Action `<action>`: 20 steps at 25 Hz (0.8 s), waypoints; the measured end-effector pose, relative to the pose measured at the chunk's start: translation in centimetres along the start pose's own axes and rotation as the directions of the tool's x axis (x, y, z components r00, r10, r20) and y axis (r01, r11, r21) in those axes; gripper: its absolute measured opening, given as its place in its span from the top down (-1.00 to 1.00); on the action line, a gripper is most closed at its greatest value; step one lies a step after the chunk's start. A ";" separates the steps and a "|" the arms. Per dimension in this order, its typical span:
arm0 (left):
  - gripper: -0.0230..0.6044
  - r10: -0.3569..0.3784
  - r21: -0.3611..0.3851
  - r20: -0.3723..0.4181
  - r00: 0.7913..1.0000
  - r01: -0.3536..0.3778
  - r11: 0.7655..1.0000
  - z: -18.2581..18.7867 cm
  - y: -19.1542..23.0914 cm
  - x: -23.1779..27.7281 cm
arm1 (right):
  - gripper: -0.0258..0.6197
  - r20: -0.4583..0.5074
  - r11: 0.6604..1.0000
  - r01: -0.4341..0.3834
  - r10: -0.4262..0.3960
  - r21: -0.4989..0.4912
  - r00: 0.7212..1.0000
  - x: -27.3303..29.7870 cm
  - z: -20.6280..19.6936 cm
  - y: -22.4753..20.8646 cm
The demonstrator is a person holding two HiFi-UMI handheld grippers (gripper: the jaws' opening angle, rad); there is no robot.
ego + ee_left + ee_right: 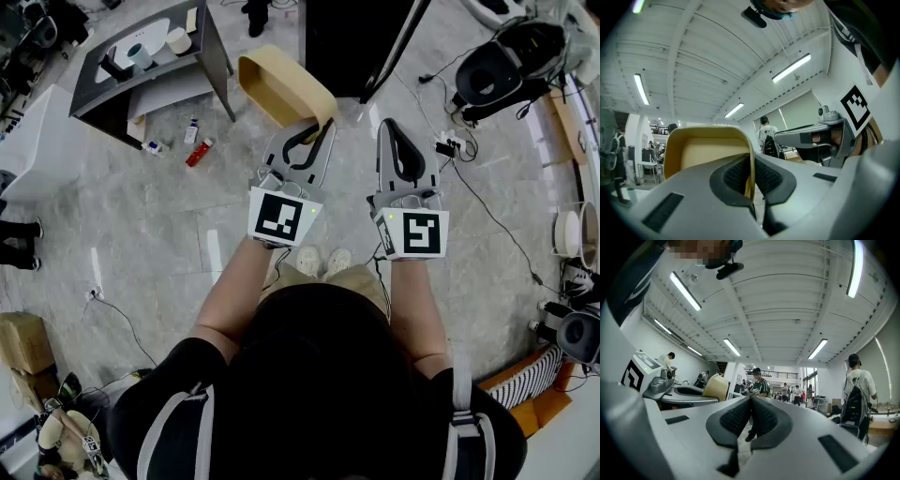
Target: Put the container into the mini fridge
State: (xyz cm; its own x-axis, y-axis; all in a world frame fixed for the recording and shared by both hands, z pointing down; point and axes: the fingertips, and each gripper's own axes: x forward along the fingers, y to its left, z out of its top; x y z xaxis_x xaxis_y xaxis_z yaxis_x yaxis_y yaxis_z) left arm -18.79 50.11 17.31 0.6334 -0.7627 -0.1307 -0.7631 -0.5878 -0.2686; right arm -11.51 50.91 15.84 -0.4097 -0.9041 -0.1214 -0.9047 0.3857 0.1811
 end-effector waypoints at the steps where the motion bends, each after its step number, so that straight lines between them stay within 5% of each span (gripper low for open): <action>1: 0.85 0.000 0.000 0.000 1.000 0.000 1.000 -0.1 0.1 0.1 | 0.81 0.000 1.000 0.003 -0.003 -0.002 1.000 0.1 0.0 0.0; 20: 0.85 -0.012 0.010 -0.008 1.000 0.012 1.000 -0.5 -0.1 1.0 | 0.81 0.008 1.000 0.016 -0.016 0.002 1.000 0.4 -0.3 -1.0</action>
State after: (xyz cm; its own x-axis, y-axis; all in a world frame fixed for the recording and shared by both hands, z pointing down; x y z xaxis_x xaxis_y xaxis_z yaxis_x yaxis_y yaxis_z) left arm -18.13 49.32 17.71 0.6417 -0.7576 -0.1200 -0.7541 -0.5945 -0.2793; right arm -10.78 50.14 15.89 -0.3958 -0.9087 -0.1324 -0.9115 0.3712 0.1771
